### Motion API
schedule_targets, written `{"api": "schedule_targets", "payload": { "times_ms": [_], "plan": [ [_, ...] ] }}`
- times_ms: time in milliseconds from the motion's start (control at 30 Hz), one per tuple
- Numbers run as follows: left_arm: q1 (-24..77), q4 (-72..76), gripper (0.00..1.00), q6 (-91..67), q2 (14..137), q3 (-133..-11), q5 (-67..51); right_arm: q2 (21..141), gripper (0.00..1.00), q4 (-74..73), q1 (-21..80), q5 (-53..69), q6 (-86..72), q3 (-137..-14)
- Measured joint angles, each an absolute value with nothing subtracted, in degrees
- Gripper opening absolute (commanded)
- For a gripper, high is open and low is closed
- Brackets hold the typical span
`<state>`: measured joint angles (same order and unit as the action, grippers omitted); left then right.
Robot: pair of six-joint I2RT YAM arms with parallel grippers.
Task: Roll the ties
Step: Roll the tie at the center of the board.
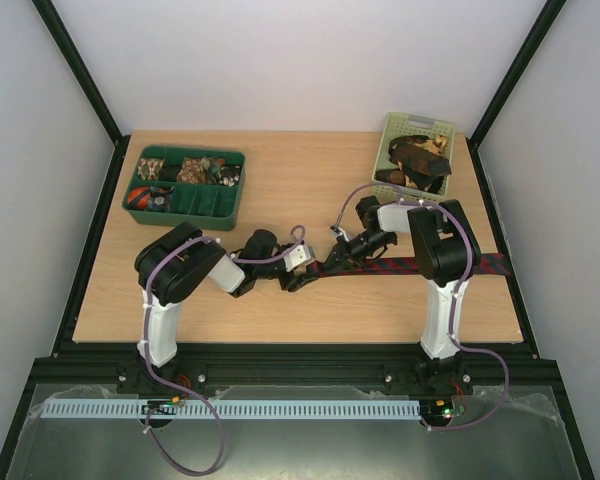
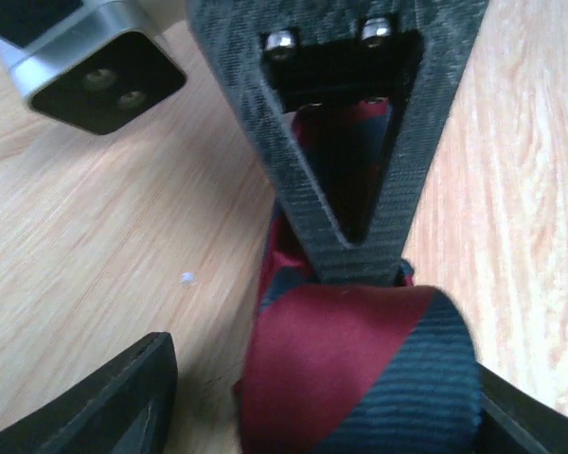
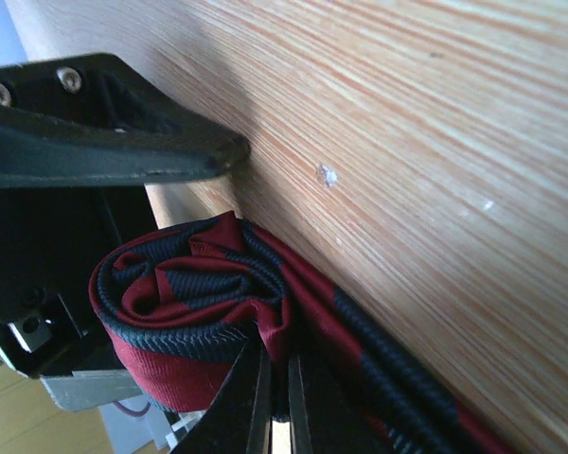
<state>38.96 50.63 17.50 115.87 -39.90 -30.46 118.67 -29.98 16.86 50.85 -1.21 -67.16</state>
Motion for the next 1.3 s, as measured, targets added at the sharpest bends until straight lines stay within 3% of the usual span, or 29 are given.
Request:
{"api": "schedule_targets", "payload": {
  "times_ms": [133,267,467,533,933,1200,1300],
  "plan": [
    [39.99,50.87,0.47,18.7,116.44,-40.32,-31.16,118.83,0.05,-29.91,16.82,51.33,-1.17,-67.16],
    [40.77,47.66,0.37,20.53,114.72,-40.14,-29.45,118.83,0.23,-29.95,16.78,51.75,-1.23,-67.16],
    [41.25,36.77,0.34,22.87,109.78,-40.53,-25.5,115.79,0.49,-30.92,15.73,50.76,0.08,-66.24],
    [41.32,33.43,0.34,23.03,108.68,-41.04,-24.88,114.45,0.52,-31.38,14.96,50.3,0.47,-65.91],
    [42.26,24.95,0.34,23.09,108.03,-44.62,-23.0,113.71,0.4,-30.11,19.75,48.64,-3.7,-66.52],
    [42.52,24.1,0.35,23.05,108.03,-45.1,-22.68,115.85,0.04,-30.52,20.29,48.84,-5.02,-68.86],
    [42.59,23.68,0.41,23.07,108.03,-45.34,-22.5,115.85,0.01,-30.72,20.27,48.58,-5.17,-68.9]
  ]
}}
